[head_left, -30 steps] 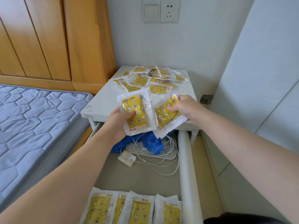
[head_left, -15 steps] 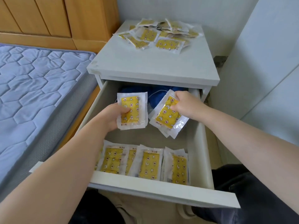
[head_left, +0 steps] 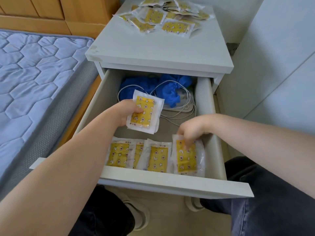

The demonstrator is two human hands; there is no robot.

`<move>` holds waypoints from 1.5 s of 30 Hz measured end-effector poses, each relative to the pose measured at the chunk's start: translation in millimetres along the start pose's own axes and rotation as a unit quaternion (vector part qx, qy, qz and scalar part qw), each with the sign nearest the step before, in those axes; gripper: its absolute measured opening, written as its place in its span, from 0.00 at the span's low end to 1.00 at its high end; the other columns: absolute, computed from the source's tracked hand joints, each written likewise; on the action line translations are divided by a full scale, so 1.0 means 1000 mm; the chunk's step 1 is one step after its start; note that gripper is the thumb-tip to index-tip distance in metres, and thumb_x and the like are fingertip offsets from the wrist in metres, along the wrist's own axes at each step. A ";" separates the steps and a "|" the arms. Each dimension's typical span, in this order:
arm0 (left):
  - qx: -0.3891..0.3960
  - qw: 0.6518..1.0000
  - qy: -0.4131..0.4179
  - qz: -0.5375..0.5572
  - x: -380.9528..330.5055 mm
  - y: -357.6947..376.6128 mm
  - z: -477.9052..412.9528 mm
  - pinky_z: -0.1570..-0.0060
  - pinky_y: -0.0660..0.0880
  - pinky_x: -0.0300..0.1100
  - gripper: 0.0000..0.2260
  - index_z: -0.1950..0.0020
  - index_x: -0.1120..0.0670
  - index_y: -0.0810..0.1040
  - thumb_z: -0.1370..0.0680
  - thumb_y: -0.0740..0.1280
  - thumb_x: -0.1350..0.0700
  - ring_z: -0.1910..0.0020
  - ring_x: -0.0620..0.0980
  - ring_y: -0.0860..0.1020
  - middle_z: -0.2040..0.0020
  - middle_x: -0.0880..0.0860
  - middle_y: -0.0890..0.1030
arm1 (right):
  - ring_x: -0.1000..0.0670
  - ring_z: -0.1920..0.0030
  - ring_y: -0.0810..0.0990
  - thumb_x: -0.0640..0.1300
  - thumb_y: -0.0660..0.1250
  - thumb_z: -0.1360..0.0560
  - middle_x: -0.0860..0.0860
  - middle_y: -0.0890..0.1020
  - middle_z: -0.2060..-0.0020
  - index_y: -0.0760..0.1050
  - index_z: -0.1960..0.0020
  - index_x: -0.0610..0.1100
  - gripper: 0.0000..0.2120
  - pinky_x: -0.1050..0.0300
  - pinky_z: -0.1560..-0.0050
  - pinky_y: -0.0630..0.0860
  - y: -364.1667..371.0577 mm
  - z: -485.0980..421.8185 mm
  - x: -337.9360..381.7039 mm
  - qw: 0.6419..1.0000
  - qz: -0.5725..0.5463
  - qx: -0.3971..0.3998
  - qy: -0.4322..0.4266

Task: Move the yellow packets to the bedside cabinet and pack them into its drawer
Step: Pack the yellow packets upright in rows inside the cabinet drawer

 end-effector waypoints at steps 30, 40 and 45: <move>0.071 0.978 0.098 -0.172 -0.014 0.017 0.006 0.47 0.79 0.51 0.14 0.40 0.52 0.75 0.24 0.69 0.59 0.50 0.51 0.82 0.47 0.52 0.82 | 0.50 0.37 0.74 0.49 0.66 0.23 0.48 0.76 0.37 0.70 0.31 0.43 0.23 0.61 0.39 0.67 -0.090 0.030 -0.003 0.907 -0.197 -0.365 -0.071; 0.098 0.961 0.151 -0.208 -0.027 0.025 0.013 0.55 0.80 0.41 0.13 0.43 0.52 0.78 0.27 0.73 0.55 0.55 0.47 0.84 0.51 0.49 0.84 | 0.48 0.60 0.77 0.42 0.72 0.28 0.41 0.81 0.61 0.79 0.55 0.31 0.12 0.52 0.54 0.77 -0.091 0.009 0.005 0.863 -0.293 -0.403 -0.085; 0.103 0.931 0.131 -0.326 -0.017 0.026 0.010 0.47 0.79 0.45 0.16 0.42 0.53 0.79 0.28 0.74 0.51 0.50 0.48 0.82 0.48 0.49 0.83 | 0.47 0.60 0.75 0.45 0.70 0.26 0.40 0.78 0.61 0.71 0.68 0.39 0.15 0.54 0.58 0.72 -0.089 0.002 -0.003 0.840 -0.339 -0.419 -0.055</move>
Point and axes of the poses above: each hand's wrist, its own z-axis away from the middle knuckle, its own y-axis out of the palm, x = y × z, the point moved 7 cm from there along -z, towards the middle knuckle
